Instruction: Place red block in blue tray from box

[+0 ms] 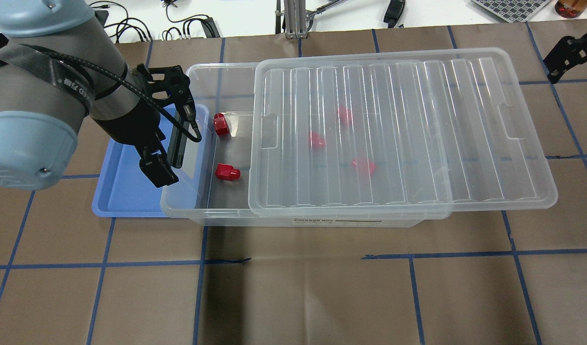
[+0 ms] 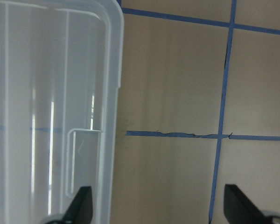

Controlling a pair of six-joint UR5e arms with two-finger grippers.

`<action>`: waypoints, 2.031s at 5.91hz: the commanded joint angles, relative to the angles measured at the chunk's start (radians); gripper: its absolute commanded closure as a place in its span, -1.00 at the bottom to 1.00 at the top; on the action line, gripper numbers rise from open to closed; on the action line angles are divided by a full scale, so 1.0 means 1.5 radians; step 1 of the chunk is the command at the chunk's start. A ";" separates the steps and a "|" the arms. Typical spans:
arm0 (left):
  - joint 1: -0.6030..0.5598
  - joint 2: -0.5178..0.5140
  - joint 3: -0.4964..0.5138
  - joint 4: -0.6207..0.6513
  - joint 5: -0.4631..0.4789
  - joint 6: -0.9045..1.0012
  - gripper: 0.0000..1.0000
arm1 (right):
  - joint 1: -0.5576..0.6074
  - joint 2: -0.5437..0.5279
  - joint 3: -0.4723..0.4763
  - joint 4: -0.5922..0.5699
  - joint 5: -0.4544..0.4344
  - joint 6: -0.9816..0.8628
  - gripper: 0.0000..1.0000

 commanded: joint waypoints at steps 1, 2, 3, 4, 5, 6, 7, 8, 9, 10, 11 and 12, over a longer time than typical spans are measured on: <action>-0.009 -0.034 0.015 0.037 -0.003 0.110 -0.94 | 0.071 -0.008 -0.082 0.130 0.034 0.134 -1.00; -0.016 -0.038 0.012 0.049 -0.007 0.132 -0.94 | 0.115 -0.008 -0.095 0.152 0.034 0.201 -1.00; -0.019 -0.048 0.009 0.059 -0.009 0.131 -0.94 | 0.171 -0.008 -0.095 0.155 0.035 0.273 -1.00; -0.032 -0.088 0.014 0.087 -0.011 0.132 -0.95 | 0.222 -0.008 -0.095 0.161 0.037 0.352 -1.00; -0.063 -0.120 0.014 0.128 0.001 0.136 -0.95 | 0.249 -0.007 -0.095 0.161 0.072 0.397 -1.00; -0.072 -0.147 0.014 0.170 0.001 0.135 -0.95 | 0.251 -0.007 -0.092 0.165 0.082 0.405 -1.00; -0.073 -0.165 -0.002 0.201 0.001 0.135 -0.95 | 0.252 -0.007 -0.091 0.176 0.084 0.404 -1.00; -0.065 -0.175 -0.008 0.231 -0.003 0.133 -0.94 | 0.258 -0.007 -0.091 0.201 0.083 0.404 -1.00; -0.055 -0.193 -0.009 0.232 -0.002 0.133 -0.94 | 0.258 -0.008 -0.091 0.216 0.083 0.402 -1.00; -0.049 -0.197 -0.009 0.241 -0.002 0.132 -0.94 | 0.257 -0.008 -0.089 0.217 0.082 0.398 -1.00; -0.041 -0.210 -0.013 0.250 -0.005 0.131 -0.94 | 0.257 -0.012 -0.086 0.217 0.081 0.395 -1.00; -0.040 -0.224 -0.032 0.263 -0.007 0.132 -0.94 | 0.257 -0.015 -0.085 0.217 0.081 0.394 -1.00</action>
